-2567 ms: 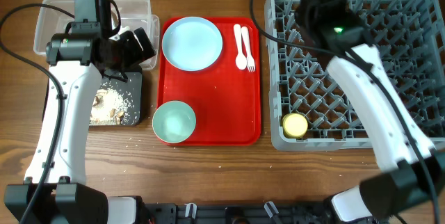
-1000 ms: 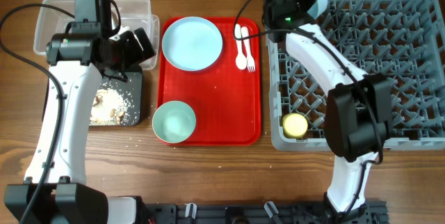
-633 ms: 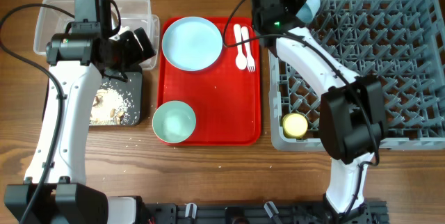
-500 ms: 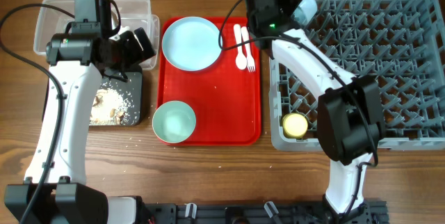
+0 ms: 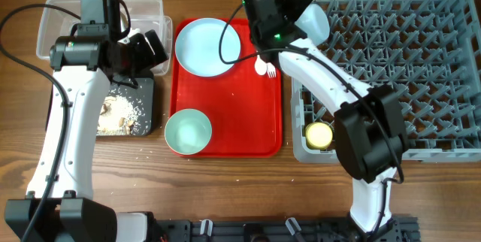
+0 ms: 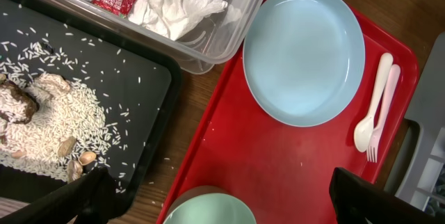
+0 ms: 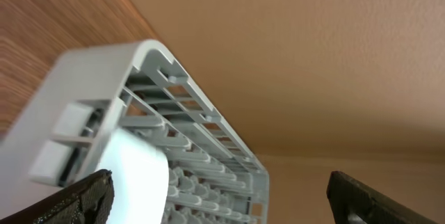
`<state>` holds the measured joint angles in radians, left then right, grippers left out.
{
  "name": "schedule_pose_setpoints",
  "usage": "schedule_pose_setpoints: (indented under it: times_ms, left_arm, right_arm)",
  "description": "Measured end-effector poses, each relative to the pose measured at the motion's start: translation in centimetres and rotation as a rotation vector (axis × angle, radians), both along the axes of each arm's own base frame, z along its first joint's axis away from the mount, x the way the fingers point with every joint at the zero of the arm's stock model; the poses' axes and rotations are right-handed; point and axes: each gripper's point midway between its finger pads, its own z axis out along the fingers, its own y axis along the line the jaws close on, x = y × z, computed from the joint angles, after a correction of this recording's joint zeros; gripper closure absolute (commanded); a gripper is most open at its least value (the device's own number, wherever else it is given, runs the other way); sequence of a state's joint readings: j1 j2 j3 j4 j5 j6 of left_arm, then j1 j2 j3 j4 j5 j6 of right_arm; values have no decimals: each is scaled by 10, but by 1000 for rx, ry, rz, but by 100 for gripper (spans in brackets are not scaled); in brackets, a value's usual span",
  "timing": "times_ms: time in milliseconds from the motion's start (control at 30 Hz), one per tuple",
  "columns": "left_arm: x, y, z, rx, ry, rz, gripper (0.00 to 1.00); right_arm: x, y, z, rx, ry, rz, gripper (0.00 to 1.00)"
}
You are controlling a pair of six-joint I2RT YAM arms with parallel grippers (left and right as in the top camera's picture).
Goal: Sort waste into correct bins and load items into the dishwasher rack
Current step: 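Reach the right gripper to the mint-green bowl and grasp its rim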
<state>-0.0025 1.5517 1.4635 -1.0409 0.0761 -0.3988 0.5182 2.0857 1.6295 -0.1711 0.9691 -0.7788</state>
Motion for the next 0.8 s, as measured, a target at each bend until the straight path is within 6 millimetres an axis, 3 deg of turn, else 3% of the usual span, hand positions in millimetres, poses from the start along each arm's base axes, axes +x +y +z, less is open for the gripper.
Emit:
schedule_pose_setpoints:
  times_ms: [233,367,433,567,633,667,800]
  left_arm:
    - [0,0,0,0,0,0,0]
    - [0,0,0,0,0,0,0]
    - [0,0,0,0,0,0,0]
    - [0,0,0,0,0,0,0]
    - [0,0,0,0,0,0,0]
    - [0,0,0,0,0,0,0]
    - [0,0,0,0,0,0,0]
  right_arm:
    - [-5,8,1,127,-36,-9,0]
    - [-25,19,11,320,24,45,0]
    - [-40,34,24,498,63,104,0]
    - [-92,97,47,975,277,293,0]
    - [-115,122,51,1122,402,361,0]
    - [-137,142,49,1236,530,398,1]
    - [-163,161,39,1385,701,363,10]
